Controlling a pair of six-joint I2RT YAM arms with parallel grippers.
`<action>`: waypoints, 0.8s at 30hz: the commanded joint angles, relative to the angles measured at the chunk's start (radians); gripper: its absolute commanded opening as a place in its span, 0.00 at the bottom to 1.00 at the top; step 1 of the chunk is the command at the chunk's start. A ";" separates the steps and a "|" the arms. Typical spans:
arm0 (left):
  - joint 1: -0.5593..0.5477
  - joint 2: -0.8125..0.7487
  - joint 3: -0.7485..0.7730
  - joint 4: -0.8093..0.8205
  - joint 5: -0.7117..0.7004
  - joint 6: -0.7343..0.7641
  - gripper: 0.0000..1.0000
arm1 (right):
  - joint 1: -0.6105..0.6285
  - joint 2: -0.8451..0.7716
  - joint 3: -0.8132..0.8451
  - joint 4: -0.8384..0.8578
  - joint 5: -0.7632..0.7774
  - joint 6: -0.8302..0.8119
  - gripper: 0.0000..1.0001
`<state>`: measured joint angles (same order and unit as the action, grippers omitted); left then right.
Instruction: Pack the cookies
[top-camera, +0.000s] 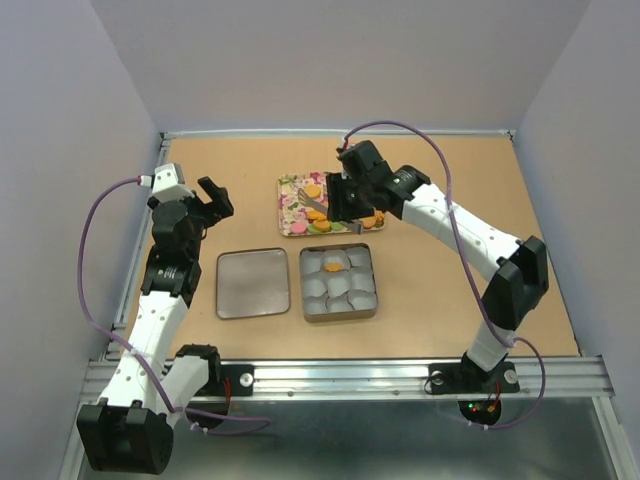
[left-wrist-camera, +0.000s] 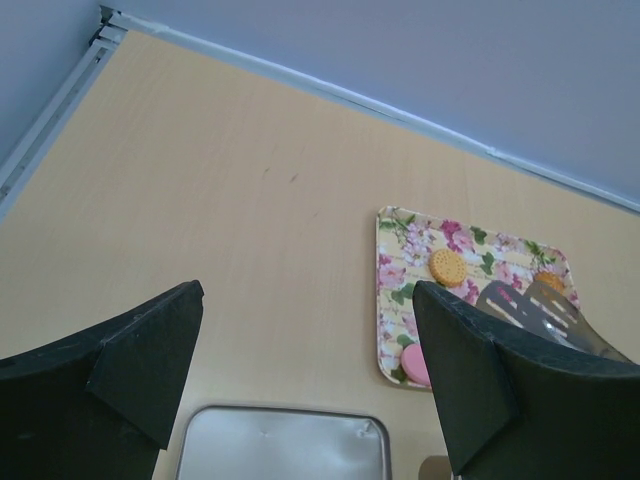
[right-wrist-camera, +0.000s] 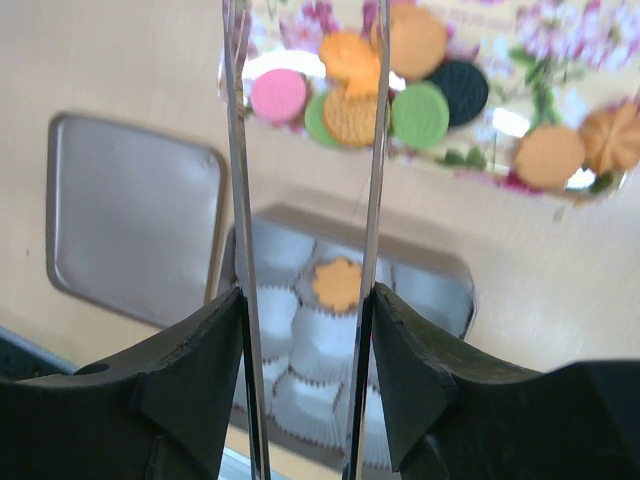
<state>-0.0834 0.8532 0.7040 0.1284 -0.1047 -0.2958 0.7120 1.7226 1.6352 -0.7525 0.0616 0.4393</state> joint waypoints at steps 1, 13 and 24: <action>0.002 -0.023 0.052 0.023 0.019 0.009 0.97 | -0.029 0.081 0.176 0.028 0.050 -0.071 0.57; 0.002 -0.013 0.055 0.023 0.026 0.006 0.97 | -0.074 0.344 0.393 0.021 0.032 -0.120 0.57; 0.001 -0.009 0.058 0.023 0.036 0.003 0.97 | -0.074 0.388 0.364 0.022 -0.005 -0.100 0.56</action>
<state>-0.0834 0.8536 0.7097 0.1223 -0.0811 -0.2966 0.6361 2.1197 1.9617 -0.7517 0.0711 0.3363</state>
